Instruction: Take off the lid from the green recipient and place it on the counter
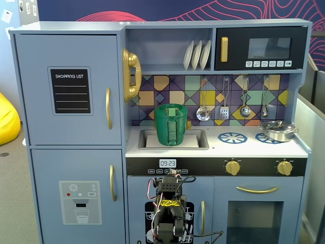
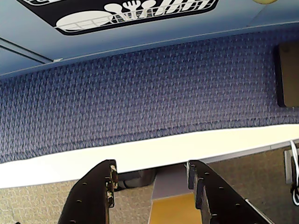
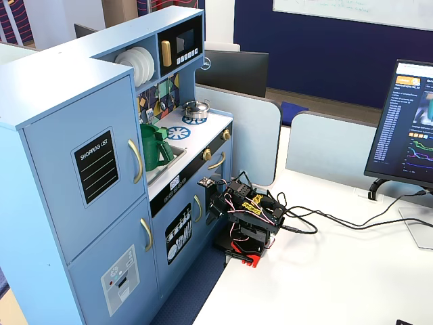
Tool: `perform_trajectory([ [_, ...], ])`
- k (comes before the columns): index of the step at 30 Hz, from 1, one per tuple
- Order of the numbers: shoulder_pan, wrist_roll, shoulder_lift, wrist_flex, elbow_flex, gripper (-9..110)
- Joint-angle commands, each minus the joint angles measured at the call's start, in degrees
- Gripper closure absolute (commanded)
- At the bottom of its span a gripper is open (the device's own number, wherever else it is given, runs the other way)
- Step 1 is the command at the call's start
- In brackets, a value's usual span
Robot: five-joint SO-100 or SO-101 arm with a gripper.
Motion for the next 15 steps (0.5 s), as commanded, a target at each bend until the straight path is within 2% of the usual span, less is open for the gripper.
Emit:
perform_trajectory([
  [1,0.8,2.5,-0.6,9.8,1.1,101],
  [15,0.6,2.4,-0.7,8.0,1.0,101],
])
